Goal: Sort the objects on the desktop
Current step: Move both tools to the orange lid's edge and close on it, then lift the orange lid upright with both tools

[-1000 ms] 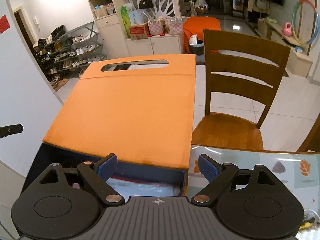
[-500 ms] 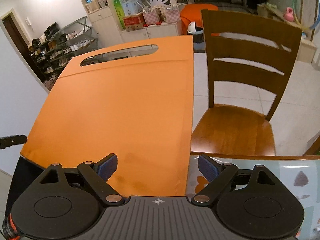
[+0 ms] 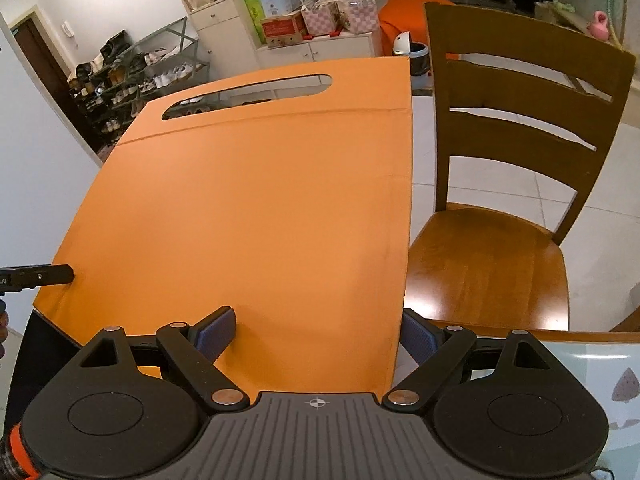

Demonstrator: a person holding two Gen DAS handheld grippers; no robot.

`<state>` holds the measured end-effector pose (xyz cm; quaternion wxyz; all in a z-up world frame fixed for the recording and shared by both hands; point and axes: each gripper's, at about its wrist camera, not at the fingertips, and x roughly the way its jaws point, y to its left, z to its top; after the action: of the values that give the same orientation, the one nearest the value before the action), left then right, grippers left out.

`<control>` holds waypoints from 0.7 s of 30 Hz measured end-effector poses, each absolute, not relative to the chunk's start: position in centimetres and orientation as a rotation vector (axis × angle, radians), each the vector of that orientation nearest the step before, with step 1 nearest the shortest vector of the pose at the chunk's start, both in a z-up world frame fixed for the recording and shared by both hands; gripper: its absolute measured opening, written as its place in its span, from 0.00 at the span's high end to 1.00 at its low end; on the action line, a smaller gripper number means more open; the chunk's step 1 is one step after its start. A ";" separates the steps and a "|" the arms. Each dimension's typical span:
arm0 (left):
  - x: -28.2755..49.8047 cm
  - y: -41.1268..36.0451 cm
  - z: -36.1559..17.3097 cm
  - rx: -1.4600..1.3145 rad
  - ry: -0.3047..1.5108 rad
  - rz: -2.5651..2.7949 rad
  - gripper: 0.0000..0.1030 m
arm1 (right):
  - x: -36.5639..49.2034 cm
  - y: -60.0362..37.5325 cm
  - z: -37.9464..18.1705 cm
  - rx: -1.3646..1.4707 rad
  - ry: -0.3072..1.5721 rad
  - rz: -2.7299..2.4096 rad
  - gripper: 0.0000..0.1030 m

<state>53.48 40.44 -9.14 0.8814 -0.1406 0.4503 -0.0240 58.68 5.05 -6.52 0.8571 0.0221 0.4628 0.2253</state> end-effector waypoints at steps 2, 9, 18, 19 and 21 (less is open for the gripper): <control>54.0 40.2 -9.4 -0.301 0.951 -0.083 0.05 | 58.7 5.0 -6.4 0.043 0.971 0.480 0.14; 53.9 39.8 -9.6 -0.309 0.967 -0.094 0.08 | 58.7 4.6 -6.1 0.032 0.966 0.504 0.19; 53.6 40.6 -9.2 -0.345 0.952 -0.105 0.08 | 60.1 4.3 -6.1 0.027 0.954 0.536 0.23; 53.4 40.7 -9.1 -0.341 0.946 -0.109 0.08 | 59.9 4.2 -6.0 0.026 0.950 0.539 0.24; 52.9 40.6 -9.0 -0.318 0.928 -0.116 0.08 | 59.7 4.1 -5.8 0.027 0.935 0.547 0.24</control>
<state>52.95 40.60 -9.02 0.8804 -0.1528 0.4454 -0.0558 59.71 4.09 -5.77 0.8569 0.0127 0.4449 0.2603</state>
